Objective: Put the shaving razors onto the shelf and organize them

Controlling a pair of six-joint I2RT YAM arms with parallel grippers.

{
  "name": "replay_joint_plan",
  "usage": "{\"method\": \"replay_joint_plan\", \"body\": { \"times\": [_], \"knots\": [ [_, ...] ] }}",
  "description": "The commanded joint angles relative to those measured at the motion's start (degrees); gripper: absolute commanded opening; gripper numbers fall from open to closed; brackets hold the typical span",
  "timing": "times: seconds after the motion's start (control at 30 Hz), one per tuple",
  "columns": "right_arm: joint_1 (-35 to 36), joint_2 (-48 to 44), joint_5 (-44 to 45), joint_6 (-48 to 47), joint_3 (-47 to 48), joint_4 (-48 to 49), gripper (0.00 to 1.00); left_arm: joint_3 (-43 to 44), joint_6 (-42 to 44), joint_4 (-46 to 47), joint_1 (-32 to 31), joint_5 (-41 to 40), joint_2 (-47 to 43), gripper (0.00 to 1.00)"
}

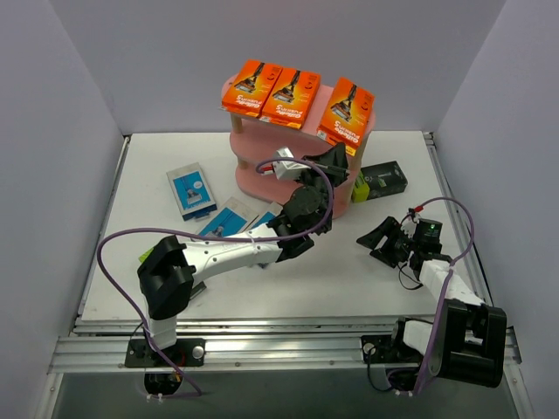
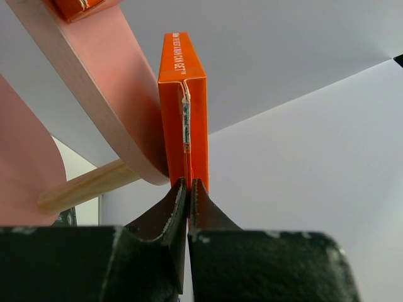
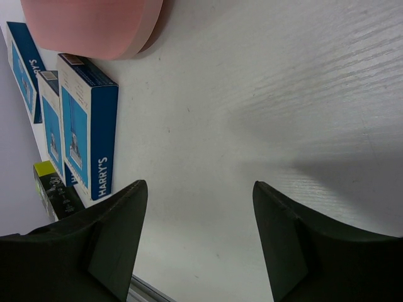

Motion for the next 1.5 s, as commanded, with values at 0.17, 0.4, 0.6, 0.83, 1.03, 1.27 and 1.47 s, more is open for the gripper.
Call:
{"method": "replay_joint_plan", "body": {
  "times": [0.17, 0.4, 0.6, 0.83, 1.03, 1.27, 1.47],
  "knots": [
    [0.48, 0.22, -0.92, -0.28, -0.71, 0.7, 0.64, 0.81, -2.57, 0.26, 0.77, 1.54, 0.71, 0.02],
    [0.48, 0.22, -1.1, -0.2, -0.8, 0.7, 0.64, 2.74, -8.89, -4.92, 1.21, 1.54, 1.5, 0.02],
    [0.48, 0.31, -1.1, -0.11, -0.97, 0.96, 0.64, 4.23, -10.74, -6.33, 1.21, -0.22, 2.03, 0.02],
    [0.48, 0.84, -1.1, -0.11, -0.97, 1.31, 0.64, 4.85, -11.98, -8.0, 1.29, -2.33, 1.59, 0.02],
    [0.48, 1.19, -1.01, -0.2, -0.97, 1.4, 0.64, 5.11, -13.91, -10.02, 1.64, -2.68, 1.41, 0.02],
    [0.48, 1.37, -1.01, -0.2, -0.97, 1.49, 0.64, 4.94, -15.49, -10.73, 1.91, -3.91, 1.06, 0.02],
    [0.48, 1.28, -1.01, -0.2, -1.15, 1.49, 0.64, 4.24, -16.46, -9.5, 2.26, -4.35, 1.06, 0.02]
  ]
}}
